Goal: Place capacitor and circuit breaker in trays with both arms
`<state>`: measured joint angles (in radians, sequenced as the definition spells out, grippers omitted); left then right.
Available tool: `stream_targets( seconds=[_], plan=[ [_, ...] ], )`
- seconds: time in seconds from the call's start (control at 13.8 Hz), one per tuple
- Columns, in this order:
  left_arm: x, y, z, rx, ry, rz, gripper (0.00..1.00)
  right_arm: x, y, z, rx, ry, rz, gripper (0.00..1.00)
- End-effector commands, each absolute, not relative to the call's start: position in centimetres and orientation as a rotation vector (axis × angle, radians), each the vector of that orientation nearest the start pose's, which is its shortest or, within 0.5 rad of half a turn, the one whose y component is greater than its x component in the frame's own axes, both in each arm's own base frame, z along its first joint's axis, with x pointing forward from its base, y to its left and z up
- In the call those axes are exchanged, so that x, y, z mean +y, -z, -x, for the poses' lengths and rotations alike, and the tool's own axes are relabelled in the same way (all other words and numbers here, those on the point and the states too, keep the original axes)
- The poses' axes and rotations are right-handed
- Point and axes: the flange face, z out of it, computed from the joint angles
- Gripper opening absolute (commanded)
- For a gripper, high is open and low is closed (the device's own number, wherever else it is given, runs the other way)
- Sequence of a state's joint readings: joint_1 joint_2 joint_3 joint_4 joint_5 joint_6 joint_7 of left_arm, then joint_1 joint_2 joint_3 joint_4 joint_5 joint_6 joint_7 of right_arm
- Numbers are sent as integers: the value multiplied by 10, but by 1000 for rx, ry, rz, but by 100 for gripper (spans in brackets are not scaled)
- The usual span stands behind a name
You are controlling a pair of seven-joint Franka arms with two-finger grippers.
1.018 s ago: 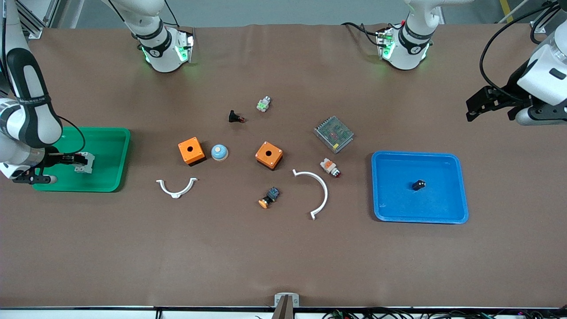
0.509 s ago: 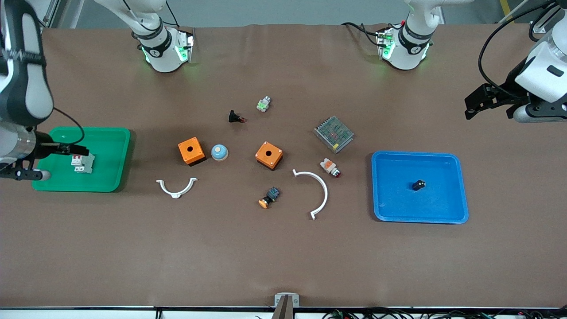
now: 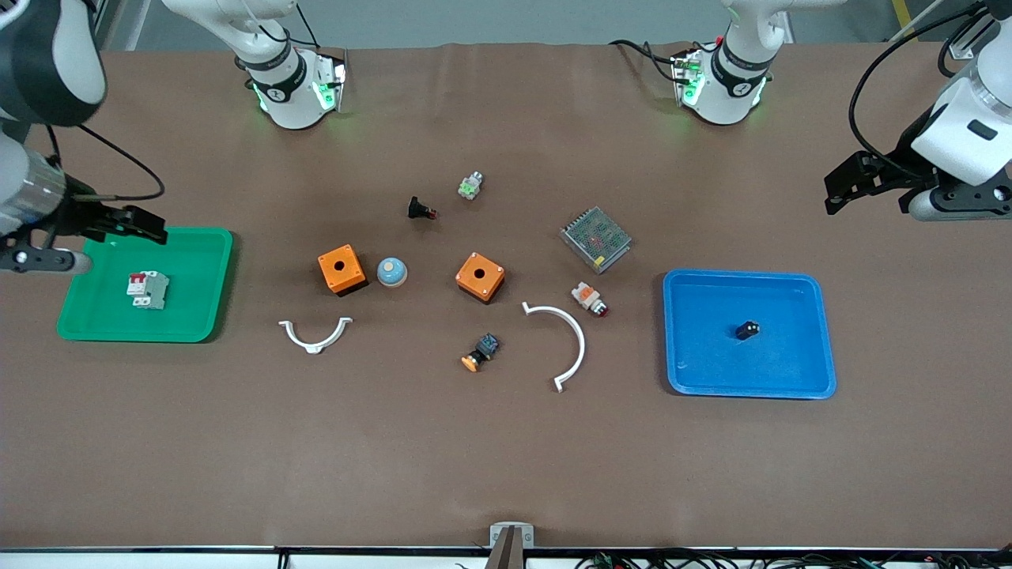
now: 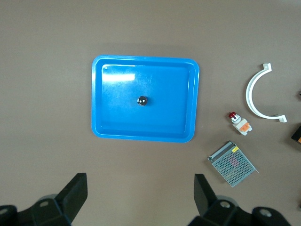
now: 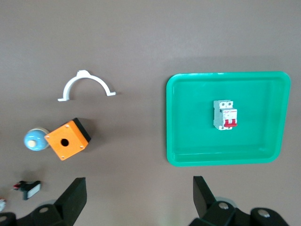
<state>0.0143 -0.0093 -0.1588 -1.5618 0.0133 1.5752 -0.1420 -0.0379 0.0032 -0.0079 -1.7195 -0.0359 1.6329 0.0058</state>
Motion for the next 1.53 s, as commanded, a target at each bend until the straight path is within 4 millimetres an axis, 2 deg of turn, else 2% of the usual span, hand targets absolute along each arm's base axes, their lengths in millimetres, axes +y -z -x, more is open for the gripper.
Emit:
stream_targets(
  seconds=[0.0,0.36,0.73,1.24,1.45],
  plan=[
    [-81,-634,-546,19,54,3138,100,-34,-600,-557,108,-74,3157,100],
    [-81,-635,-546,17,57,3136,100,-46,-621,-564,143,4,3155,100],
    [-79,-639,-547,19,69,3135,100,-48,-629,-567,139,53,3131,100],
    [-76,-640,-550,17,71,3135,100,-50,-622,-571,133,33,3144,100],
    [-76,-640,-550,12,74,3137,100,-47,-627,-577,123,120,3146,100]
  ],
)
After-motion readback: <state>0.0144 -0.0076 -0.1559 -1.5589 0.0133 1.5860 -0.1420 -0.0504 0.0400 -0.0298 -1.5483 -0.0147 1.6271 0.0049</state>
